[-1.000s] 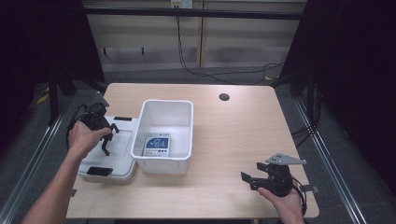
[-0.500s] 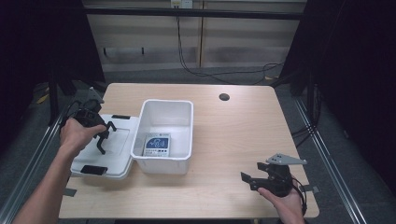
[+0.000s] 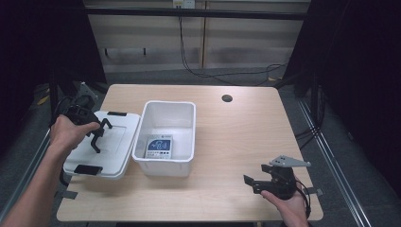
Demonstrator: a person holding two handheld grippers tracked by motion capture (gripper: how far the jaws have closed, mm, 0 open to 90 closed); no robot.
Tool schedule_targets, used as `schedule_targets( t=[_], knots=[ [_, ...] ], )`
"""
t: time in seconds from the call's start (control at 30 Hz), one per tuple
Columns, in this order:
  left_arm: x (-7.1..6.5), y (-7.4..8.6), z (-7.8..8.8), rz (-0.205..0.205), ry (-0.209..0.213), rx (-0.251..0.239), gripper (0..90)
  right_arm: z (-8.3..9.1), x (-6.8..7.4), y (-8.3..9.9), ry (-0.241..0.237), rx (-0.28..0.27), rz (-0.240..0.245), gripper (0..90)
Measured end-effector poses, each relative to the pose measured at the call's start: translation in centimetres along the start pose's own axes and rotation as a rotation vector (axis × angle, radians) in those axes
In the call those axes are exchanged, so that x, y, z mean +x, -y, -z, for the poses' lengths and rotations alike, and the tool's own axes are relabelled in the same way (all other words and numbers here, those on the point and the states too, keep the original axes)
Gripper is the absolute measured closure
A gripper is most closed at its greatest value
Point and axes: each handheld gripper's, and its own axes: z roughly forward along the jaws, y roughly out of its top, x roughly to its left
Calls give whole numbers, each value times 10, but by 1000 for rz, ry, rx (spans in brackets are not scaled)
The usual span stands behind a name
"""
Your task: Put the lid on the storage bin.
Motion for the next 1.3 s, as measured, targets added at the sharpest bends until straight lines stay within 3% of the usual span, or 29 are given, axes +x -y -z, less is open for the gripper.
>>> schedule_targets(
  t=[0.33,0.6,0.87,1.03,1.3],
  knots=[
    [-2,-3,17,-24,5,10,847,0,0,0,2,2,-2,171],
    [-5,-6,32,-6,1,-32,847,-1,0,0,3,5,-3,173],
    [-15,-10,41,-18,-14,-26,848,-1,0,0,3,6,-3,173],
    [-24,-12,56,-30,-23,-53,848,-1,0,0,2,9,-6,173],
    [-40,-16,67,-42,-19,-64,848,-1,0,0,0,12,-8,173]
  ],
)
